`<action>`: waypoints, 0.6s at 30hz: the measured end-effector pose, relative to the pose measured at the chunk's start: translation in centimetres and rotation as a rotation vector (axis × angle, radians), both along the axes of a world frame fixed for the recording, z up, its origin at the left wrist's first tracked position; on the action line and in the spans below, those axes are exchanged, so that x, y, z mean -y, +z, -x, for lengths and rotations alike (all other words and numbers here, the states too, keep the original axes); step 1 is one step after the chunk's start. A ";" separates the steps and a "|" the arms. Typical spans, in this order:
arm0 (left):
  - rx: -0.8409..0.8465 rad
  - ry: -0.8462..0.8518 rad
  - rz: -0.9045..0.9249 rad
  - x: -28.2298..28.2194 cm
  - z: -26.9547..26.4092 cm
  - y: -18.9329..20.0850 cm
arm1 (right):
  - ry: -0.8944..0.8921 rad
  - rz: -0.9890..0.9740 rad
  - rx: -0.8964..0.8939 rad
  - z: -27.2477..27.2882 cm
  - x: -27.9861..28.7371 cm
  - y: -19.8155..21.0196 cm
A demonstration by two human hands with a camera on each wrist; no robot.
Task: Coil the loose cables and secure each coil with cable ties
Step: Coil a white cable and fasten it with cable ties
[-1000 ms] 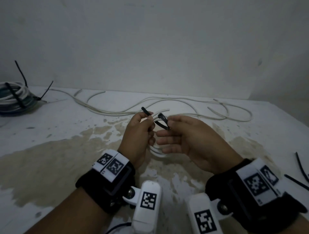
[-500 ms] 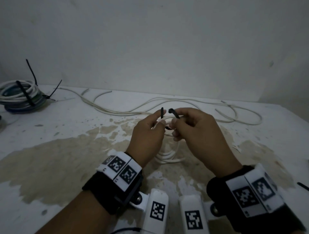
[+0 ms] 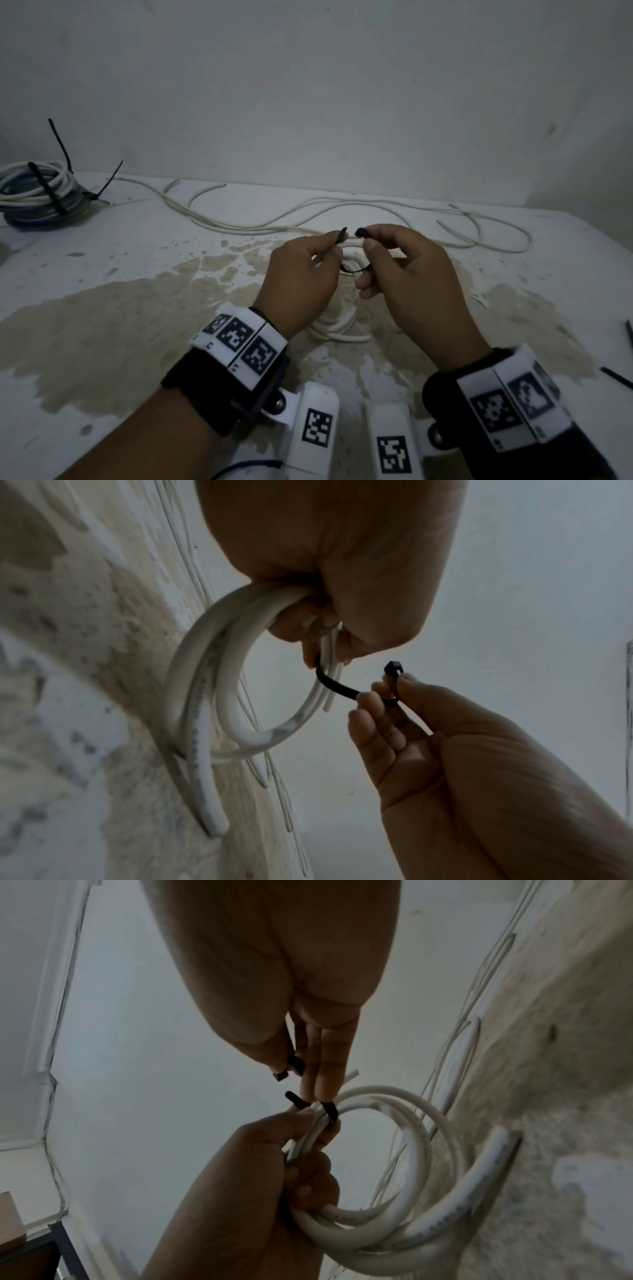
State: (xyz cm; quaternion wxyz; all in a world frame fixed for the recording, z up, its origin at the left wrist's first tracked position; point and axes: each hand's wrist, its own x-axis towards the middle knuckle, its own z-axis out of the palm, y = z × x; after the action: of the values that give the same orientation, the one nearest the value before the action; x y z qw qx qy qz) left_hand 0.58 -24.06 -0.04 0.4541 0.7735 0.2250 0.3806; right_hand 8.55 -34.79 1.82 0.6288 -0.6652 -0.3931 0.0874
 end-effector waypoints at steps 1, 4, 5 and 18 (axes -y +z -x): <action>0.003 -0.006 -0.022 0.1 0.0 0.0 | 0.000 -0.009 0.005 0.0 0.0 0.0; 0.005 0.004 -0.099 0.1 -0.1 -0.2 | -0.016 -0.041 0.029 0.1 0.0 0.1; 0.011 0.001 -0.123 0.1 -0.1 -0.2 | -0.024 -0.048 0.043 0.1 0.0 0.1; 0.029 0.016 -0.226 -0.1 -0.3 -0.7 | -0.099 -0.055 0.214 0.0 -0.1 -0.3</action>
State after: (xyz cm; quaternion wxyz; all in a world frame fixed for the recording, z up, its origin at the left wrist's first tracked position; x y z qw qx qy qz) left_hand 0.85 -24.01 -0.70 0.3639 0.8124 0.1803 0.4183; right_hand 8.53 -34.74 1.50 0.6048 -0.6717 -0.4270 -0.0263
